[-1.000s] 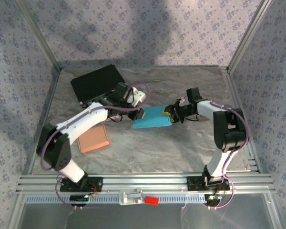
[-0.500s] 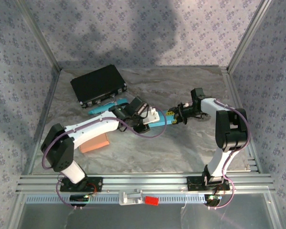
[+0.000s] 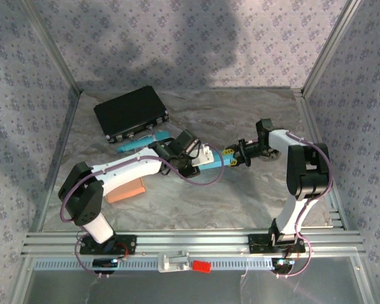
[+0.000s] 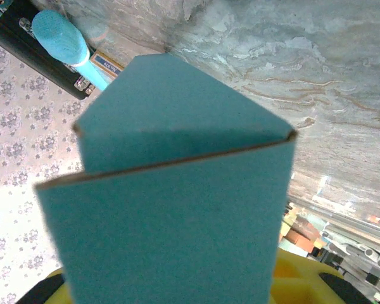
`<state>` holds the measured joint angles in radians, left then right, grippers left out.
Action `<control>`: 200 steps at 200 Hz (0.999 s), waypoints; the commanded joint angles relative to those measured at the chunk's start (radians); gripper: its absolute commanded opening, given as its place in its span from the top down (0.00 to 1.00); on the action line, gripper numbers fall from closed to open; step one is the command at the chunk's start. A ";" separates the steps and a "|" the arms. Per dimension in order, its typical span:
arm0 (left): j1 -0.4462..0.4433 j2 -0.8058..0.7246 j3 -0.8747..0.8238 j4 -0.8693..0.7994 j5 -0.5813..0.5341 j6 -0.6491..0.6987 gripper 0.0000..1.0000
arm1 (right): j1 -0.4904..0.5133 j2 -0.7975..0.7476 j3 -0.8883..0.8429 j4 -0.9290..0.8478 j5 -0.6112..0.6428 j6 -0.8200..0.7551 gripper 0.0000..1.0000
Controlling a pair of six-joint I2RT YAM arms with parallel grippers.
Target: Fold the paper box
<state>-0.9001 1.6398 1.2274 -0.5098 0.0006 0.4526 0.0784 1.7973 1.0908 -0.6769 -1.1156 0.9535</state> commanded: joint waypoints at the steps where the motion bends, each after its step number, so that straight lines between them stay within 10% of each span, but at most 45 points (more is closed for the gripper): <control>1: -0.018 0.014 -0.015 0.006 -0.040 0.031 0.53 | -0.008 0.020 0.005 -0.073 -0.025 0.022 0.71; 96: -0.023 -0.038 -0.039 0.025 -0.051 0.065 0.52 | -0.044 0.054 -0.008 -0.135 -0.058 -0.034 0.73; 107: -0.019 -0.042 -0.039 0.014 -0.018 0.059 0.42 | -0.043 0.055 -0.006 -0.136 -0.056 -0.037 0.73; 116: -0.013 -0.046 -0.042 0.012 0.013 0.057 0.01 | -0.043 0.058 -0.001 -0.142 -0.054 -0.042 0.73; 200: 0.055 -0.054 0.026 0.057 -0.101 -0.138 0.00 | -0.046 0.065 -0.007 -0.148 -0.051 -0.054 0.75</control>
<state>-0.8719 1.6268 1.2137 -0.5034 -0.0422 0.4393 0.0383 1.8462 1.0908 -0.7795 -1.1854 0.9077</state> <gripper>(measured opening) 0.994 0.295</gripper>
